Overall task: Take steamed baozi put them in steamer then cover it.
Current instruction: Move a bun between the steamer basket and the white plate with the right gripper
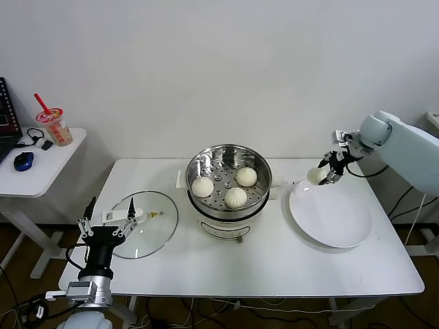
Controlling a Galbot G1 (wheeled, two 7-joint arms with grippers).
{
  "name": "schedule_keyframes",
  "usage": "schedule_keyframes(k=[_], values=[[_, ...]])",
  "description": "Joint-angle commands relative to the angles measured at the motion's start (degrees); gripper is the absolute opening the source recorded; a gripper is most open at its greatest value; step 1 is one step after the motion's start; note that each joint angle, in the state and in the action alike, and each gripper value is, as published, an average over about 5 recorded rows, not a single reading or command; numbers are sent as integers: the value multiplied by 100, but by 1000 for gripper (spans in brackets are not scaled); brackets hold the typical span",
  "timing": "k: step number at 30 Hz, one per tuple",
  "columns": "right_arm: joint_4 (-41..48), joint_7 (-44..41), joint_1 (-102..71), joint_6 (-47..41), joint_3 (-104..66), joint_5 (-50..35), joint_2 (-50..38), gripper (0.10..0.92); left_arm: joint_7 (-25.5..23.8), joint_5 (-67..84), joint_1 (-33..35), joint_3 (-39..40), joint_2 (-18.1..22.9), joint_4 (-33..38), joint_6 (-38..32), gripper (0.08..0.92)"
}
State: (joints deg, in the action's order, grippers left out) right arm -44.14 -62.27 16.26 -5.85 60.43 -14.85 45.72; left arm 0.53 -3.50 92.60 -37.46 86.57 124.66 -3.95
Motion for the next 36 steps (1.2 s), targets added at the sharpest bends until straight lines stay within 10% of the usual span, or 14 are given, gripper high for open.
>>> schedule_keyframes(k=[1,36], values=[[666,-12,-768,152,-831,728,134,677,7,-49,26,14,10,33,18,823],[1701,113,-1256,522,-2140,1641,960,817,18,-88,7,176,50,22,30,823]])
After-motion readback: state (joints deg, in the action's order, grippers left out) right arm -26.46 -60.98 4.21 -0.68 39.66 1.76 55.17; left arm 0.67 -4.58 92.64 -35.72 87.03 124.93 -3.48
